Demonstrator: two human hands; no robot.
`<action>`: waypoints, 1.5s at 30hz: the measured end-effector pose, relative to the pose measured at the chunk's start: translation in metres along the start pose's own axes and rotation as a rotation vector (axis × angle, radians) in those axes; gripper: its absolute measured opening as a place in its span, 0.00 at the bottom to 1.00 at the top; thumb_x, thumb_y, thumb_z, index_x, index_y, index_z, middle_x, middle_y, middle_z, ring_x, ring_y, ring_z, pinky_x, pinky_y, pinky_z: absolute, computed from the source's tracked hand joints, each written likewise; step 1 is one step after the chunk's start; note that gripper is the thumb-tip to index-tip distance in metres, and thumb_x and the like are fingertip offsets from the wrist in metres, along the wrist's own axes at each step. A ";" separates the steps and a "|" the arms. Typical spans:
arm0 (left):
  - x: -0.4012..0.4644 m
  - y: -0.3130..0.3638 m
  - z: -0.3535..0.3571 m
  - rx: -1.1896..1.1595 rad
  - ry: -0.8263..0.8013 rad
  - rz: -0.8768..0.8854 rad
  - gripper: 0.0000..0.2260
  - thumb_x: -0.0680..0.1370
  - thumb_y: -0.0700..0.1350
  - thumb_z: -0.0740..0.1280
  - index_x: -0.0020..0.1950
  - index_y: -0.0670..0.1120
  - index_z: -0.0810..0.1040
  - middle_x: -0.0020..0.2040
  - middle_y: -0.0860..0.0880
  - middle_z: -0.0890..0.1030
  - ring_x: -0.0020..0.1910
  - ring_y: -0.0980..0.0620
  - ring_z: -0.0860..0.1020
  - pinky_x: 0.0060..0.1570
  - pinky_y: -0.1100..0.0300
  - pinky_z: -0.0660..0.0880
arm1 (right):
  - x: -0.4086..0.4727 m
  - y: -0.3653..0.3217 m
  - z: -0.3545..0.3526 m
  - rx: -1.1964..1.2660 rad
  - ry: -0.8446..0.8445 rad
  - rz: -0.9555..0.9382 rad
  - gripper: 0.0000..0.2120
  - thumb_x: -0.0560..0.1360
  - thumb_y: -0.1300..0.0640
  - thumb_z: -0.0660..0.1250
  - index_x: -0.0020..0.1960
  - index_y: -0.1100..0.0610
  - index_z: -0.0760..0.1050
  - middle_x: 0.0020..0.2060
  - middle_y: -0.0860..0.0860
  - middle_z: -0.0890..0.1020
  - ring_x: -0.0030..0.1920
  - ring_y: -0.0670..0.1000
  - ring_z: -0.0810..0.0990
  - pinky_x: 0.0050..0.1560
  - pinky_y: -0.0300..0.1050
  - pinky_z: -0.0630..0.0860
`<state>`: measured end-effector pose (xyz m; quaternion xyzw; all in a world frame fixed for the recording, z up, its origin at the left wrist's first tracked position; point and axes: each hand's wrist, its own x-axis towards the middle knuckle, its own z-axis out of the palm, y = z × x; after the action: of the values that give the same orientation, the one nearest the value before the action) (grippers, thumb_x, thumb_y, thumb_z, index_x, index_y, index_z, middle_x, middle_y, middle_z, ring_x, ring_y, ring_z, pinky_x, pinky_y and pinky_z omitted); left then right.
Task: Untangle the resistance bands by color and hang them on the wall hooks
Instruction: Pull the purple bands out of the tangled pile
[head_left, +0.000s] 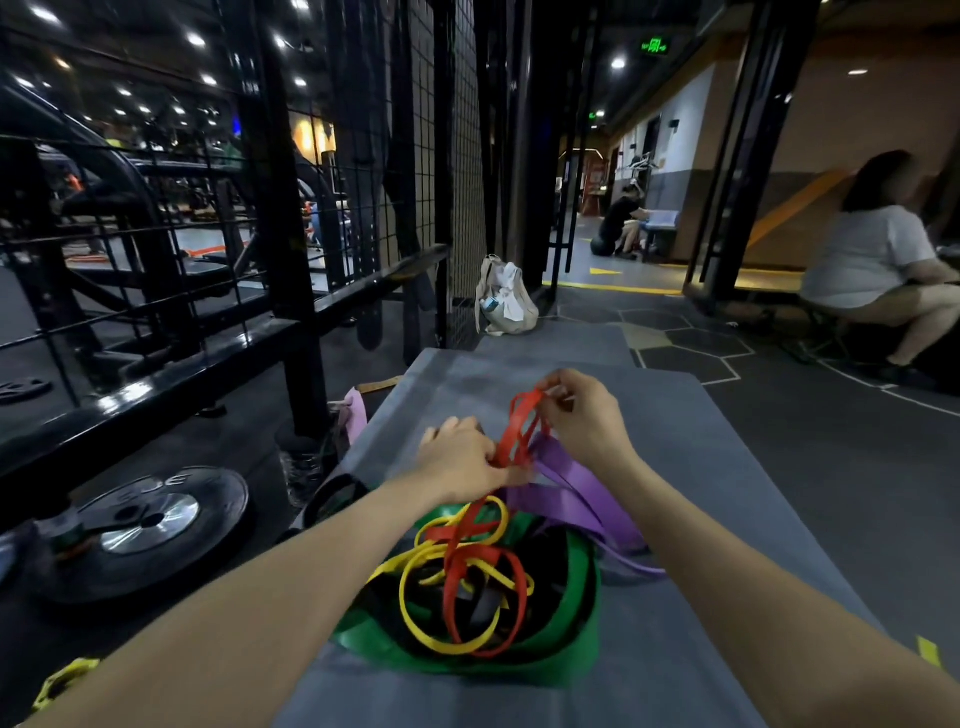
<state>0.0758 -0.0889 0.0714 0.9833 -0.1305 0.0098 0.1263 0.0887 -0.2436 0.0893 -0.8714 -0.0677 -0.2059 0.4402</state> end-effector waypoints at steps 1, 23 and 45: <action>0.000 0.002 0.001 -0.092 0.012 0.000 0.25 0.72 0.68 0.60 0.41 0.46 0.80 0.47 0.46 0.72 0.54 0.46 0.70 0.51 0.54 0.64 | 0.000 -0.001 0.001 -0.018 -0.011 0.001 0.06 0.72 0.64 0.67 0.48 0.56 0.78 0.43 0.55 0.79 0.41 0.52 0.77 0.41 0.37 0.69; -0.004 -0.067 0.002 -1.253 0.287 -0.637 0.04 0.78 0.39 0.59 0.49 0.46 0.73 0.31 0.49 0.70 0.25 0.53 0.64 0.21 0.65 0.64 | -0.037 0.027 -0.039 -0.368 -0.126 0.125 0.14 0.67 0.71 0.61 0.46 0.62 0.82 0.44 0.58 0.84 0.47 0.55 0.80 0.45 0.40 0.72; -0.032 -0.033 0.012 -1.212 0.042 -0.416 0.10 0.78 0.42 0.63 0.38 0.48 0.70 0.34 0.52 0.72 0.32 0.58 0.71 0.36 0.64 0.70 | -0.076 0.019 -0.022 -0.061 -0.579 0.149 0.08 0.74 0.64 0.66 0.48 0.63 0.83 0.35 0.43 0.84 0.36 0.36 0.78 0.45 0.26 0.71</action>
<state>0.0532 -0.0529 0.0502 0.7420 0.0829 -0.0713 0.6614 0.0196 -0.2678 0.0548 -0.9092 -0.1199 0.0822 0.3901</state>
